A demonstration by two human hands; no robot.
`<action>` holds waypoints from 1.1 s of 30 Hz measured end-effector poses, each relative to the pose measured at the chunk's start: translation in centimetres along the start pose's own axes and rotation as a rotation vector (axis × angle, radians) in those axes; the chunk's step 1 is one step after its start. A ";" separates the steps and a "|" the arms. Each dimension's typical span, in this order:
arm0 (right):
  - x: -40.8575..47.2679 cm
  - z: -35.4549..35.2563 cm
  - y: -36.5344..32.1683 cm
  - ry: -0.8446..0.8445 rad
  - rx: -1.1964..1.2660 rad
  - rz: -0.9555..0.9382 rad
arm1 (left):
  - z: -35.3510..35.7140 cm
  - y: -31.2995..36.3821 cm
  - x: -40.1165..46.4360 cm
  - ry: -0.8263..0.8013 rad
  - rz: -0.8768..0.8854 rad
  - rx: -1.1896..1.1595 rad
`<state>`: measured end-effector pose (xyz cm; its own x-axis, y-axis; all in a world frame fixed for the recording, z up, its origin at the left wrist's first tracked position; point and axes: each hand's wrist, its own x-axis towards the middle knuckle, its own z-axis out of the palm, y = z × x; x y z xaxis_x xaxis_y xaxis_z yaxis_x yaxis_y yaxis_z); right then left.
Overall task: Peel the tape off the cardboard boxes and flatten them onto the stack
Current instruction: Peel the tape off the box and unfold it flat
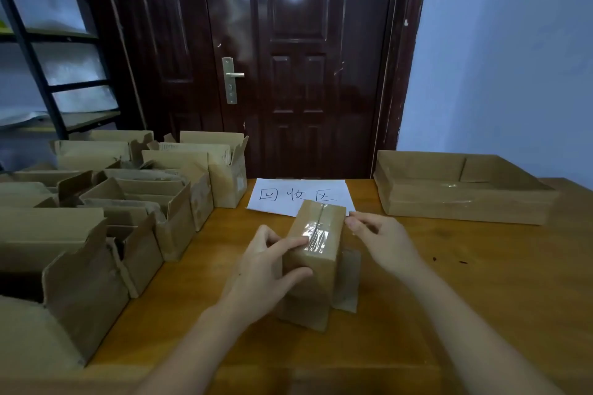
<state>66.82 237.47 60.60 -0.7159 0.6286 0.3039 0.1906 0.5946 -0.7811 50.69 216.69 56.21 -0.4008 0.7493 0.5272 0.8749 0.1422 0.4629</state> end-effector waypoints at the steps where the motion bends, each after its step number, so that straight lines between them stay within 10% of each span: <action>1: -0.2 -0.2 -0.2 -0.051 0.004 -0.026 | 0.1 0.3 0.1 0.056 0.015 0.063; 10: -3.0 0.5 0.4 -0.232 -0.340 -0.420 | 1.6 2.5 1.7 0.080 0.087 0.054; 33: -4.2 2.3 1.5 -0.097 -0.330 -0.466 | 3.2 1.9 0.6 0.086 0.127 0.066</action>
<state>68.57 234.55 56.91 -0.8301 0.2235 0.5109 0.0291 0.9323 -0.3606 53.02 219.46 55.13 -0.3051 0.7065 0.6386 0.9348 0.0940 0.3426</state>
